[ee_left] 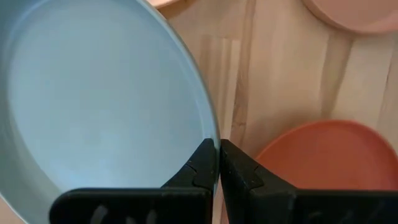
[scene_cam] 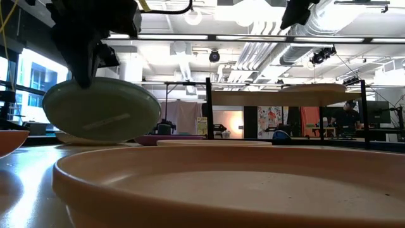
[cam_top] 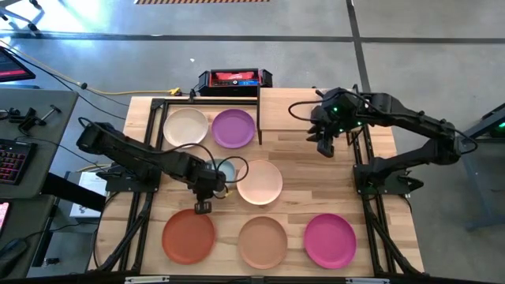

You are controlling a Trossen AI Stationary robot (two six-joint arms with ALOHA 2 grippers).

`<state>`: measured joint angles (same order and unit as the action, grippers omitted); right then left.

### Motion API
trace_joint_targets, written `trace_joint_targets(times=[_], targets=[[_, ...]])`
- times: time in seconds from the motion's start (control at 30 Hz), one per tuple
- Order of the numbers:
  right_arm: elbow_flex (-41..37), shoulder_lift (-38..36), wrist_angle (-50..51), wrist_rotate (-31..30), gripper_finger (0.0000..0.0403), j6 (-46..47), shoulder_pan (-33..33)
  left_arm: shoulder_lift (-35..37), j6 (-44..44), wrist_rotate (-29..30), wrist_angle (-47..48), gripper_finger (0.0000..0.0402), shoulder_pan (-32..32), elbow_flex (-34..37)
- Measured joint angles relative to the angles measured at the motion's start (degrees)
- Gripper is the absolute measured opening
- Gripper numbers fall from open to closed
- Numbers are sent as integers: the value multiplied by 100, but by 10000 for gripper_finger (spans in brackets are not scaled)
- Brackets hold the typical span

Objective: Place and stack plates onto a shelf
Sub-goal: Stack the blue plate on top of the gray plate on the shelf

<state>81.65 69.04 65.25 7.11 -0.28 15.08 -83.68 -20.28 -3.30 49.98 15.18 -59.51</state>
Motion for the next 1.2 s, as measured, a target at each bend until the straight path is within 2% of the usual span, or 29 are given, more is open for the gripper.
trace_joint_targets(times=[0.27, 0.47, 0.77, 1.0, 1.2], targets=[[0, 0, -352, 79, 106, -675, -507, 0, 843, 14, 22, 1, 202, -48], [0, 0, -788, 554, 106, -1270, -880, 0, 1872, 277, -4, 1, 302, -543], [0, 9, -1275, 595, 106, -1586, -1165, 0, 2810, 740, 86, 1, 222, -1237], [0, 242, -1671, 708, 106, -2068, -1306, 0, 3708, 870, 98, 1, 204, -1529], [0, 645, -1999, 782, 106, -2188, -1413, 0, 4141, 915, 123, 1, 190, -1578]])
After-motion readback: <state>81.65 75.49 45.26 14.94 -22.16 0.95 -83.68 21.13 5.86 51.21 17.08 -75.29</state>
